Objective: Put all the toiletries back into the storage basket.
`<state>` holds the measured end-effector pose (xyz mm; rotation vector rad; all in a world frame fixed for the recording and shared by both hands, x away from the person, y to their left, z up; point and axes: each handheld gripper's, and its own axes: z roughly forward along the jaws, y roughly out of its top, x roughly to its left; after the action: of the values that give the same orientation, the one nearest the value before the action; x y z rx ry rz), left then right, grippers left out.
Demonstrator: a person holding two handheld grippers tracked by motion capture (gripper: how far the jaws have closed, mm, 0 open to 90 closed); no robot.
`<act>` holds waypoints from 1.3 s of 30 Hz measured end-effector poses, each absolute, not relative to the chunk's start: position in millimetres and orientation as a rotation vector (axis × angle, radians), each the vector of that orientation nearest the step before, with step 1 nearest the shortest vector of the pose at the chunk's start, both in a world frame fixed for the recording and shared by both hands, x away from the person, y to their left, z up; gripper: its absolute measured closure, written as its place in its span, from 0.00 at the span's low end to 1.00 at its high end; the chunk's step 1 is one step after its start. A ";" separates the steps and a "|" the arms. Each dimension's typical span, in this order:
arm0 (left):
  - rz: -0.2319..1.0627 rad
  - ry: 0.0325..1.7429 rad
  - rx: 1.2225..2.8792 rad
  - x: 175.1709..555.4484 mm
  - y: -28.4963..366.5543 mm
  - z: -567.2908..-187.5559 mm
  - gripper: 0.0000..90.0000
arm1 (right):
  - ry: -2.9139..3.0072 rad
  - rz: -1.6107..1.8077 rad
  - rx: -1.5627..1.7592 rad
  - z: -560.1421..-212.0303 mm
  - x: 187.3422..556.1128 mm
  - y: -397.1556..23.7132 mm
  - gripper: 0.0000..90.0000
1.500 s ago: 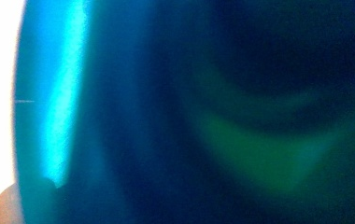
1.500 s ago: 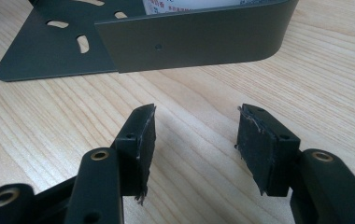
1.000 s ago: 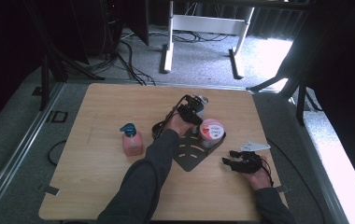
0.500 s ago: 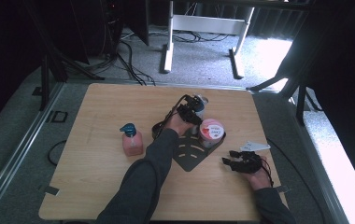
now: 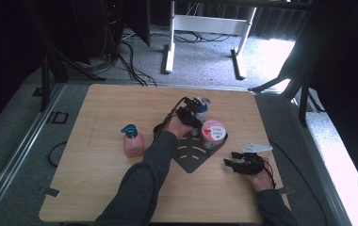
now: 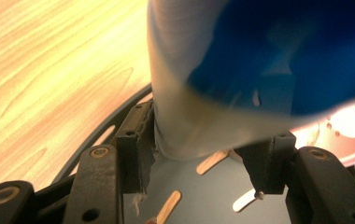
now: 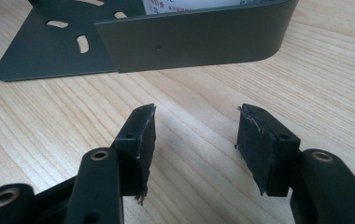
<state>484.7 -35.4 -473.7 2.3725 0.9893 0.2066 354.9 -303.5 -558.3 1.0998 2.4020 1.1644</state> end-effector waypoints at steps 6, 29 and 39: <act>0.230 0.967 2.398 479.3 -31.4 -475.3 0.57 | 2.403 1.163 1.101 -558.3 354.7 -303.3 0.52; 0.215 0.969 2.420 476.8 -30.4 -481.1 0.66 | 2.402 1.163 1.102 -558.2 354.6 -303.2 0.52; 0.245 0.987 2.391 468.1 -11.6 -477.1 0.63 | 2.402 1.163 1.101 -558.3 354.7 -303.3 0.52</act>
<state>468.1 -11.6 -477.1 2.3911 0.9871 0.2450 354.7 -303.3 -558.3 1.1009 2.4024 1.1631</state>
